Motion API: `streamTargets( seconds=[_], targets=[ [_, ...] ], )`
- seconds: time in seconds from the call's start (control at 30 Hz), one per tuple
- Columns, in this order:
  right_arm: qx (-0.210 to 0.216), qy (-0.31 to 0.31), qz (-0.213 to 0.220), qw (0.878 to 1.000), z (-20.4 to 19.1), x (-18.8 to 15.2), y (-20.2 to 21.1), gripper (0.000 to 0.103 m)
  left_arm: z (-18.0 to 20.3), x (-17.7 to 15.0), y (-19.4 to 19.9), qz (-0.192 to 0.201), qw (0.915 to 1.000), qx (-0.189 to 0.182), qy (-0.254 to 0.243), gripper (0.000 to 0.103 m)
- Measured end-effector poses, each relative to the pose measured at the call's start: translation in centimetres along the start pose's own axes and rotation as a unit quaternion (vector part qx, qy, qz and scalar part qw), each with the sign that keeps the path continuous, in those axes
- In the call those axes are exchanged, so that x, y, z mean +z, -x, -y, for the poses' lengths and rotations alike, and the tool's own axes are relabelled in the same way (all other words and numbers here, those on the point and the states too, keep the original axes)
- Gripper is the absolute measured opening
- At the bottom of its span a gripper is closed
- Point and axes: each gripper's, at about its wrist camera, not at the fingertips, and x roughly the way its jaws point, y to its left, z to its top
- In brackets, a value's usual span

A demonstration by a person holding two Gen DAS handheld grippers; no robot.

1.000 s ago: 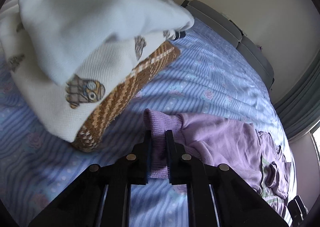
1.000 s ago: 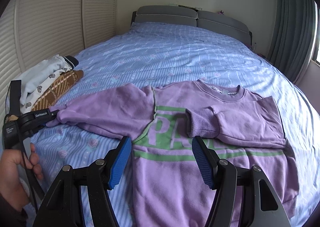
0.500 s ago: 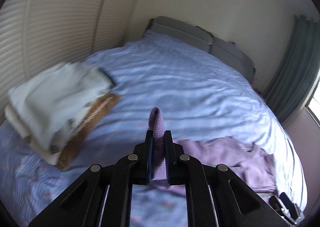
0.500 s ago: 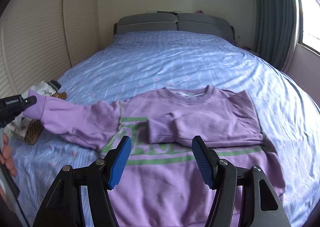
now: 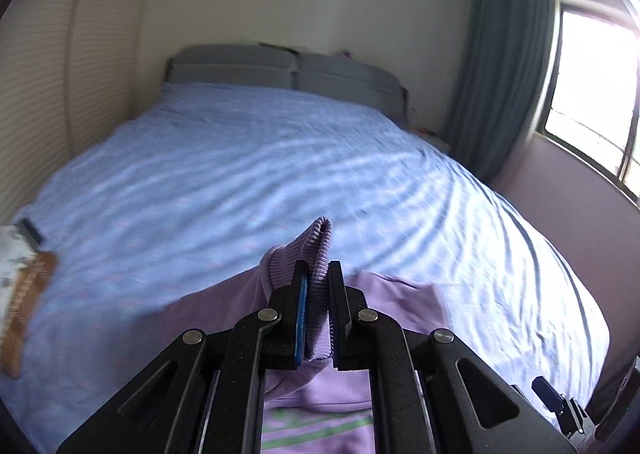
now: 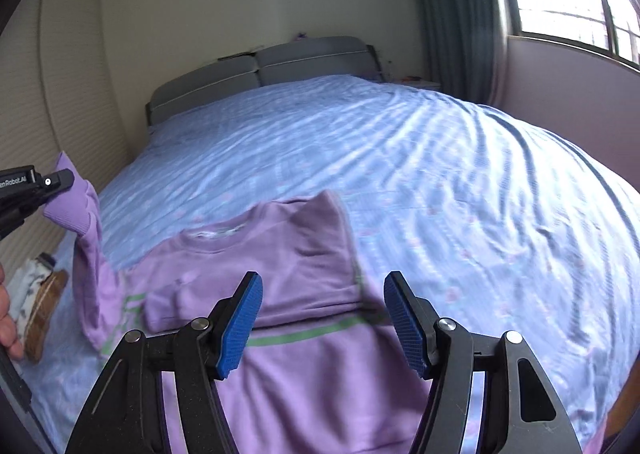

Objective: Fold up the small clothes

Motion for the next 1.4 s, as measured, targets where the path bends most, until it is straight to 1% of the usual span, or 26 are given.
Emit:
streamTargets(
  seconds=[0.13, 0.23, 0.33, 0.47, 0.5, 0.53, 0.57, 0.63, 0.7, 0.73, 0.87, 0.97, 1.0, 1.07, 1.13, 1.2, 1.27, 1.3, 1.33, 1.4],
  targets=[
    [-0.018, -0.036, -0.011, 0.999, 4.7, 0.2, -1.0, 0.063, 4.3, -1.3, -4.0, -0.034, 0.9991, -0.018, -0.017, 0.011],
    [-0.026, -0.055, -0.019, 0.998, 7.2, -0.3, -1.7, 0.063, 7.6, -2.9, -7.1, -0.062, 0.9969, -0.023, -0.043, 0.011],
    [-0.030, -0.066, -0.028, 0.997, 8.7, -0.7, -2.5, 0.063, 9.0, -4.3, -9.8, -0.089, 0.9941, -0.017, -0.059, 0.011],
    [-0.029, -0.080, -0.041, 0.996, 10.1, -1.6, -3.5, 0.063, 9.5, -6.0, -11.9, -0.119, 0.9904, -0.010, -0.069, 0.011],
    [-0.027, -0.082, -0.045, 0.995, 10.2, -1.7, -3.8, 0.063, 9.8, -6.4, -11.9, -0.119, 0.9903, -0.010, -0.072, 0.014],
    [-0.025, -0.084, -0.048, 0.995, 10.3, -1.9, -4.0, 0.063, 9.8, -6.7, -11.7, -0.118, 0.9901, -0.010, -0.076, 0.021],
    [-0.024, -0.083, -0.050, 0.995, 10.2, -2.0, -4.3, 0.063, 10.0, -6.9, -11.5, -0.116, 0.9899, -0.011, -0.081, 0.027],
    [-0.021, -0.080, -0.057, 0.995, 10.1, -2.3, -4.8, 0.063, 10.0, -7.0, -10.6, -0.107, 0.9901, -0.008, -0.090, 0.046],
    [-0.017, -0.080, -0.064, 0.995, 10.2, -2.5, -5.3, 0.063, 9.4, -6.9, -9.3, -0.099, 0.9905, 0.003, -0.095, 0.051],
    [-0.016, -0.080, -0.065, 0.995, 10.2, -2.5, -5.3, 0.063, 8.7, -6.9, -8.8, -0.099, 0.9909, 0.008, -0.092, 0.052],
    [-0.013, -0.074, -0.064, 0.995, 9.6, -2.4, -5.4, 0.063, 4.7, -7.3, -7.1, -0.106, 0.9919, 0.030, -0.063, 0.054],
    [-0.007, -0.054, -0.058, 0.997, 8.2, -1.6, -5.2, 0.063, 0.9, -8.0, -6.2, -0.112, 0.9916, 0.054, -0.037, 0.055],
    [-0.004, -0.048, -0.054, 0.997, 7.7, -1.2, -5.1, 0.063, 0.1, -8.1, -6.2, -0.114, 0.9913, 0.059, -0.031, 0.055],
    [0.009, -0.043, -0.049, 0.998, 6.6, -0.3, -5.2, 0.063, -2.4, -8.7, -5.9, -0.120, 0.9897, 0.076, -0.015, 0.055],
    [0.034, -0.040, -0.051, 0.997, 5.4, 0.5, -5.8, 0.063, -4.7, -9.4, -6.0, -0.127, 0.9878, 0.089, 0.006, 0.055],
    [0.050, -0.024, -0.052, 0.997, 3.8, 1.2, -6.5, 0.063, -6.4, -10.1, -6.1, -0.135, 0.9858, 0.097, 0.022, 0.055],
    [0.071, 0.003, -0.050, 0.996, 2.0, 1.9, -7.3, 0.061, -7.6, -11.0, -6.2, -0.141, 0.9847, 0.098, 0.033, 0.055],
    [0.080, 0.016, -0.050, 0.995, 1.2, 2.1, -7.6, 0.054, -7.8, -11.3, -6.2, -0.141, 0.9846, 0.097, 0.034, 0.055],
    [0.091, 0.031, -0.053, 0.994, 0.2, 2.4, -8.0, 0.049, -7.9, -11.6, -6.1, -0.141, 0.9847, 0.096, 0.034, 0.055],
    [0.112, 0.051, -0.063, 0.990, -1.3, 2.8, -9.1, 0.045, -8.0, -11.8, -6.0, -0.137, 0.9855, 0.094, 0.031, 0.055]
  ],
)
